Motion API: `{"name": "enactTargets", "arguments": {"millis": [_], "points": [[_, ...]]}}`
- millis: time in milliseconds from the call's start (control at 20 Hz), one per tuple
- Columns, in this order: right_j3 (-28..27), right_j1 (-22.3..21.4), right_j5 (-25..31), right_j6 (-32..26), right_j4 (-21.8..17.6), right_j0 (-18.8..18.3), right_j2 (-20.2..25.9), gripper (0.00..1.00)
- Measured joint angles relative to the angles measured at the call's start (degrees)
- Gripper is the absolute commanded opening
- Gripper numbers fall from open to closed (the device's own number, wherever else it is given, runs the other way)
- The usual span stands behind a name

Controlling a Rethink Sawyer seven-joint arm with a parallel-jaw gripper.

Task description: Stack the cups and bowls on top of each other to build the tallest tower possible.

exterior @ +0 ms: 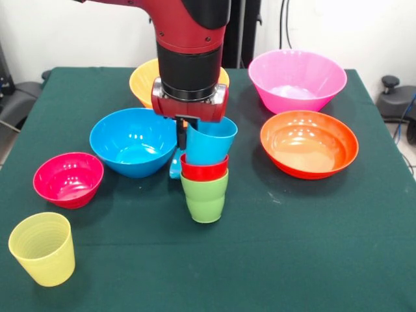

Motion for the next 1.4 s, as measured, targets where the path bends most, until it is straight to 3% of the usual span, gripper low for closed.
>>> {"name": "enactTargets", "arguments": {"millis": [450, 1000, 1400], "points": [[1.4, 0.0, -1.8, 0.0, -0.7, -1.7, 0.8, 0.0], [3.0, -0.2, -9.0, 0.0, -0.6, -6.1, 7.4, 0.0], [3.0, -0.2, -9.5, 0.0, -0.6, -6.3, 10.0, 0.0]]}}
